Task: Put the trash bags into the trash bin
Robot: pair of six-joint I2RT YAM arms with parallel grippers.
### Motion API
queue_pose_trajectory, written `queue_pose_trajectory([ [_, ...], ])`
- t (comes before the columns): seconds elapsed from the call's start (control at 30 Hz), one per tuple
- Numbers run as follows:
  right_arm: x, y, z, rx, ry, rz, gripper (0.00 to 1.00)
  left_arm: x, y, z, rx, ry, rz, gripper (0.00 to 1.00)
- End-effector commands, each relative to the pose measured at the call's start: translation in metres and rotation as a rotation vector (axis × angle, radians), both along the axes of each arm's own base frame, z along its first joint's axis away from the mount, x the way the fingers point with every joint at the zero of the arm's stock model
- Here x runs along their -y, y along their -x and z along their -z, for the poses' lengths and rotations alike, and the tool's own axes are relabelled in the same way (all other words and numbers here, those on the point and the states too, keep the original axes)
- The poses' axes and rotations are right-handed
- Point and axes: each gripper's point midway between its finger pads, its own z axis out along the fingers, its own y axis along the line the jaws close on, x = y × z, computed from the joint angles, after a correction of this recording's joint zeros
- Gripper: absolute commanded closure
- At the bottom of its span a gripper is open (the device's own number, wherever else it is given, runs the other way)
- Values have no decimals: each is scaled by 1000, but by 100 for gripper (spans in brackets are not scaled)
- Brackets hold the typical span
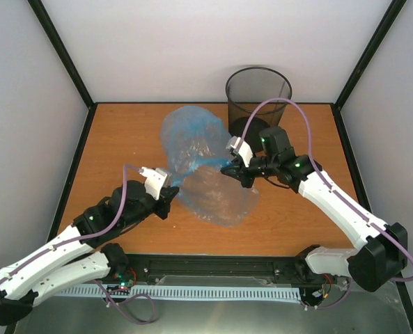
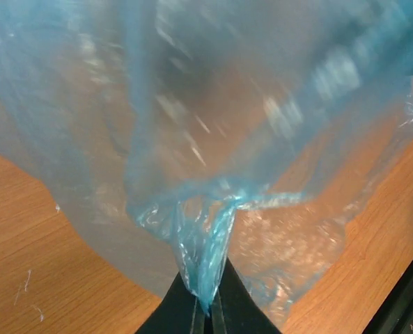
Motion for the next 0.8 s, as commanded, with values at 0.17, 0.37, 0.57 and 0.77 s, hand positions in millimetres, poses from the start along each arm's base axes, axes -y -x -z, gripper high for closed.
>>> queue_pose_trajectory([
  [0.17,31,-15,-17,185,58,189,97,4,4,-16,36,65,33,80],
  [0.37,55,-20,-16,247,54,281,97,5,4,-15,29,57,38,39],
  [0.57,56,-18,-6,243,62,263,97,3,5,-17,33,68,36,31],
  [0.77,47,-11,-13,209,13,222,97,3,-1,-14,5,83,-14,28],
])
